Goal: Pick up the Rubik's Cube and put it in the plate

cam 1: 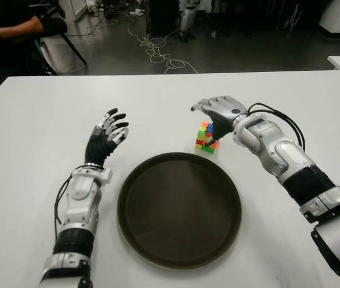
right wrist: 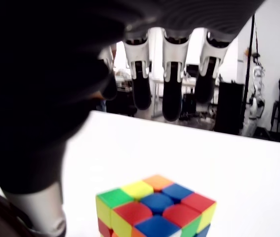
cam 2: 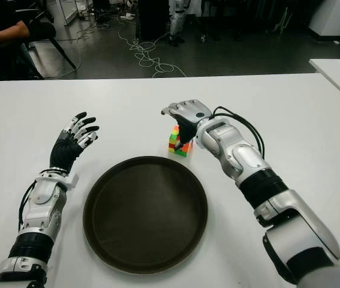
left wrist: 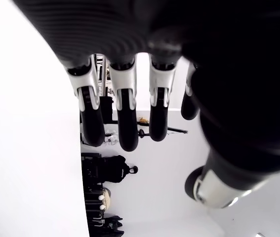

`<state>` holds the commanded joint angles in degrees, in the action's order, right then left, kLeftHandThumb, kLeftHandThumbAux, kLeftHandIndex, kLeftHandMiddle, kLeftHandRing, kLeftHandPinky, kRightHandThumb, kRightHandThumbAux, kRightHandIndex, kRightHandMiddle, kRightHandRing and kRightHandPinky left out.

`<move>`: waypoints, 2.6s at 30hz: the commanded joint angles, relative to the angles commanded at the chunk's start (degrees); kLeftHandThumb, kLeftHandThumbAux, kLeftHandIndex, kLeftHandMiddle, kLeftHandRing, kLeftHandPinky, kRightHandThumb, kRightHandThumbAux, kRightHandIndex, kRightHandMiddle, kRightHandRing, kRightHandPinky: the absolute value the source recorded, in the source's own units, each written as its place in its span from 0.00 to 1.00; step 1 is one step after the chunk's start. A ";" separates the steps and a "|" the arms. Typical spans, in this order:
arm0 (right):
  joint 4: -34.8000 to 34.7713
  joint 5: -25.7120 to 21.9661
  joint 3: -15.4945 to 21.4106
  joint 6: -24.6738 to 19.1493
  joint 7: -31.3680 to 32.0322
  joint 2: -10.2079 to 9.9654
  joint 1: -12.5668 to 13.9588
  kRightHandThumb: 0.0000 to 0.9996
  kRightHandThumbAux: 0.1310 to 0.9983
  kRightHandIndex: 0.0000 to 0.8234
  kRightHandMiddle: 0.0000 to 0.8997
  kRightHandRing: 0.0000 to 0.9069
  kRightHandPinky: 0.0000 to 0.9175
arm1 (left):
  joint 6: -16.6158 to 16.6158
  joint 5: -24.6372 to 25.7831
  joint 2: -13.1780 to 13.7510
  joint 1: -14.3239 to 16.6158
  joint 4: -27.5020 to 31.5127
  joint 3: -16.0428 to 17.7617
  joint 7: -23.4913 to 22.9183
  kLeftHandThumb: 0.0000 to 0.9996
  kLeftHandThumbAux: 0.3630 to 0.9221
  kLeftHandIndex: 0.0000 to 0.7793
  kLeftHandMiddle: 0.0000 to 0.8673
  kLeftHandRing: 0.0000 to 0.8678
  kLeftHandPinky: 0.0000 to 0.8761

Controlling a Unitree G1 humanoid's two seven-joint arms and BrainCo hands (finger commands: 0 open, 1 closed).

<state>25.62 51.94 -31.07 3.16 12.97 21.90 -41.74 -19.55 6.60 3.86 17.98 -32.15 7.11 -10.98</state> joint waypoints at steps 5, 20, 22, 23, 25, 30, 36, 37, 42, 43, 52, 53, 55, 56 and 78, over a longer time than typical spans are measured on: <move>0.12 0.03 -0.25 -0.61 0.11 -0.08 -0.08 0.00 0.75 0.22 0.22 0.25 0.26 | 0.05 -0.08 0.15 -0.01 0.01 -0.09 -0.10 0.11 0.68 0.16 0.23 0.26 0.30; 2.25 -0.32 -1.29 -1.71 0.17 -1.66 -0.18 0.00 0.76 0.24 0.23 0.24 0.22 | -0.92 -0.10 0.65 0.28 -0.78 -0.42 -1.25 0.11 0.63 0.14 0.22 0.25 0.29; 2.91 -0.52 -1.25 -2.10 -0.11 -2.23 -0.12 0.00 0.76 0.24 0.22 0.23 0.22 | -0.98 -0.23 0.75 0.28 -0.86 -0.55 -1.29 0.11 0.62 0.14 0.22 0.25 0.30; 3.21 -0.59 -1.23 -2.28 -0.27 -2.48 -0.09 0.00 0.75 0.23 0.22 0.23 0.22 | -0.99 -0.29 0.78 0.27 -0.86 -0.61 -1.28 0.11 0.61 0.15 0.23 0.26 0.31; 3.94 -0.66 -1.18 -2.85 -0.76 -3.09 -0.01 0.00 0.75 0.23 0.22 0.23 0.22 | -1.01 -0.44 0.83 0.25 -0.83 -0.73 -1.22 0.10 0.61 0.15 0.23 0.26 0.32; 7.13 -0.65 -1.11 -4.65 -3.15 -4.98 -0.18 0.00 0.75 0.22 0.21 0.22 0.22 | -0.90 -0.56 0.84 0.25 -0.71 -0.90 -0.95 0.10 0.61 0.15 0.23 0.27 0.33; 11.23 -0.79 -1.25 -5.02 -7.10 -6.50 -0.82 0.00 0.76 0.30 0.26 0.27 0.29 | -0.70 -0.44 0.64 0.21 -0.57 -0.91 -0.60 0.12 0.61 0.15 0.23 0.27 0.32; 11.45 -0.82 -1.29 -4.94 -7.36 -6.54 -0.89 0.00 0.76 0.30 0.27 0.27 0.29 | -0.67 -0.46 0.63 0.20 -0.54 -0.93 -0.56 0.12 0.61 0.15 0.23 0.27 0.32; 12.66 -0.82 -1.57 -4.79 -9.13 -6.97 -1.06 0.00 0.76 0.31 0.27 0.28 0.30 | -0.35 -0.62 0.67 0.16 -0.23 -1.11 -0.35 0.11 0.60 0.15 0.23 0.27 0.32; 12.83 -0.81 -1.65 -4.89 -9.34 -7.07 -1.07 0.00 0.76 0.31 0.27 0.28 0.29 | -0.27 -0.66 0.64 0.13 -0.13 -1.14 -0.22 0.12 0.59 0.15 0.23 0.27 0.32; 14.61 -1.03 -2.01 -5.55 -10.73 -8.14 -0.99 0.00 0.77 0.31 0.27 0.28 0.28 | 0.21 -1.23 0.89 0.22 -0.01 -1.53 0.59 0.12 0.59 0.15 0.23 0.27 0.32; 14.90 -1.09 -2.05 -5.49 -11.06 -8.29 -0.95 0.00 0.77 0.32 0.28 0.28 0.28 | 0.19 -1.23 0.93 0.24 -0.06 -1.57 0.56 0.12 0.59 0.15 0.24 0.27 0.32; 15.24 -1.18 -2.14 -5.42 -11.45 -8.43 -0.94 0.00 0.78 0.34 0.29 0.29 0.29 | 0.16 -1.22 0.97 0.24 -0.09 -1.61 0.52 0.12 0.60 0.15 0.23 0.27 0.32; 15.52 -1.23 -2.20 -5.30 -11.73 -8.52 -0.95 0.00 0.78 0.35 0.29 0.29 0.29 | 0.05 -1.18 0.97 0.24 -0.14 -1.60 0.45 0.12 0.60 0.15 0.23 0.27 0.32; 24.02 -1.78 -3.23 -0.12 -14.98 -10.02 -2.95 0.00 0.85 0.50 0.45 0.46 0.47 | -0.83 0.30 0.50 0.37 -0.66 -1.17 -0.45 0.13 0.62 0.16 0.24 0.27 0.31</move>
<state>49.64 50.16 -34.30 3.04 -2.01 11.89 -44.69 -20.38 6.89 4.36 18.36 -32.82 5.94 -11.43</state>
